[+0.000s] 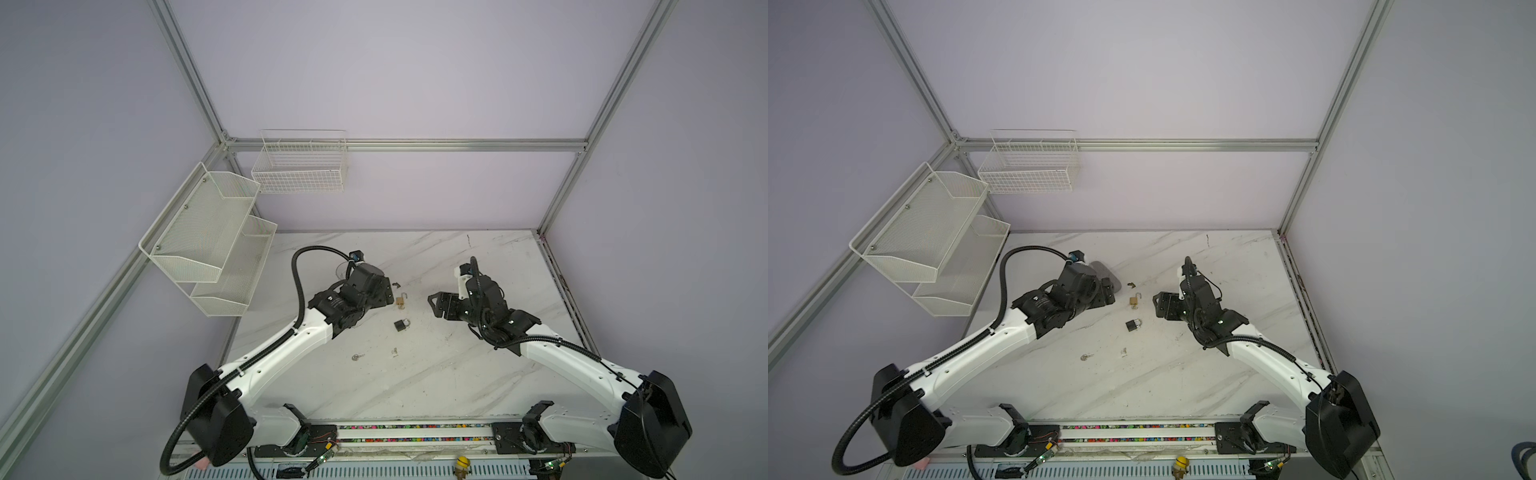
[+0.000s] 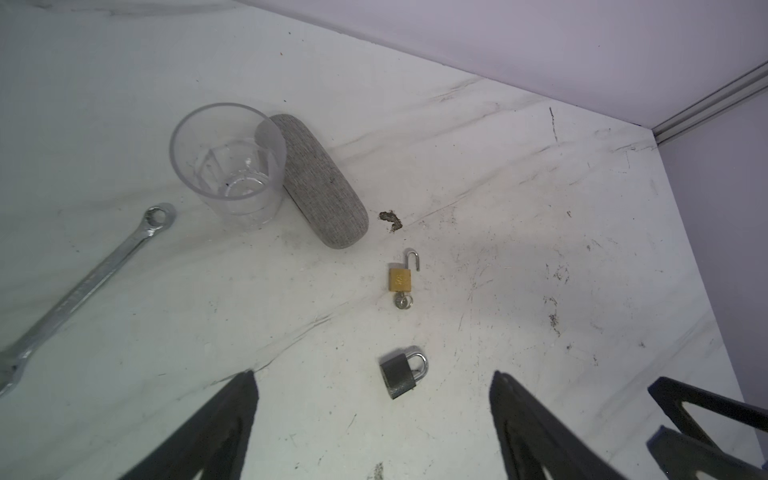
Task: Unlock with the key
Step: 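Open the left gripper to set the brass padlock on the table, then move the right gripper over the small loose silver key while the left withdraws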
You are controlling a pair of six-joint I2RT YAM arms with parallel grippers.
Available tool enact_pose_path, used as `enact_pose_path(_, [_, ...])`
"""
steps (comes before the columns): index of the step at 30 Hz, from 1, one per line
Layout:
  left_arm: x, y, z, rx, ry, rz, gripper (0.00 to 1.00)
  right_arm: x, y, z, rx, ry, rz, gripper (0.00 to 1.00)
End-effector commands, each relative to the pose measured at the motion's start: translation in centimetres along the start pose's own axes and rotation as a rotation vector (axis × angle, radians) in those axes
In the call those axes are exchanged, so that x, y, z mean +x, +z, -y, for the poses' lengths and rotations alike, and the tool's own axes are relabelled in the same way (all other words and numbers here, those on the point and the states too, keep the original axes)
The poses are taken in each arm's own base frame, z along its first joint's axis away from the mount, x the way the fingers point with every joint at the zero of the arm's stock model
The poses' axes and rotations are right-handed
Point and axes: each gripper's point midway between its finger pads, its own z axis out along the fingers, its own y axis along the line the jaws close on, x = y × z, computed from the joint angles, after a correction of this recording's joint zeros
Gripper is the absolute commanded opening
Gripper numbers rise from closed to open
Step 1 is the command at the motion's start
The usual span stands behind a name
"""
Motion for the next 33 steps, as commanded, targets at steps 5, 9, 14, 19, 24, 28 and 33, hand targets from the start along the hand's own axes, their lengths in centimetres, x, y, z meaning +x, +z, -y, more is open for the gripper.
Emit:
enact_pose_path(5, [0.0, -5.0, -5.8, -0.063, -0.026, 0.13, 1.0, 3.8, 2.9, -6.8, -0.146, -0.049, -0.071, 0.8])
enact_pose_path(9, [0.2, -7.0, -7.8, -0.092, -0.041, 0.155, 1.0, 7.0, 4.3, -9.8, -0.199, -0.059, -0.123, 0.77])
enact_pose_path(14, [0.9, -8.0, -9.8, -0.139, -0.068, 0.157, 1.0, 11.2, 6.1, -12.6, -0.201, -0.11, -0.206, 0.74])
enact_pose_path(19, [1.7, -8.2, -10.9, -0.163, -0.088, 0.147, 1.0, 15.5, 8.1, -14.3, -0.208, -0.166, -0.281, 0.73])
enact_pose_path(24, [2.1, -8.8, -12.0, -0.194, -0.117, 0.152, 1.0, 18.1, 10.0, -15.3, -0.193, -0.213, -0.337, 0.72])
enact_pose_path(28, [2.0, -9.3, -12.8, -0.218, -0.138, 0.171, 1.0, 19.6, 11.4, -15.2, -0.169, -0.231, -0.374, 0.72])
enact_pose_path(33, [1.9, -9.6, -13.2, -0.22, -0.159, 0.193, 1.0, 19.4, 12.4, -15.1, -0.125, -0.279, -0.35, 0.69])
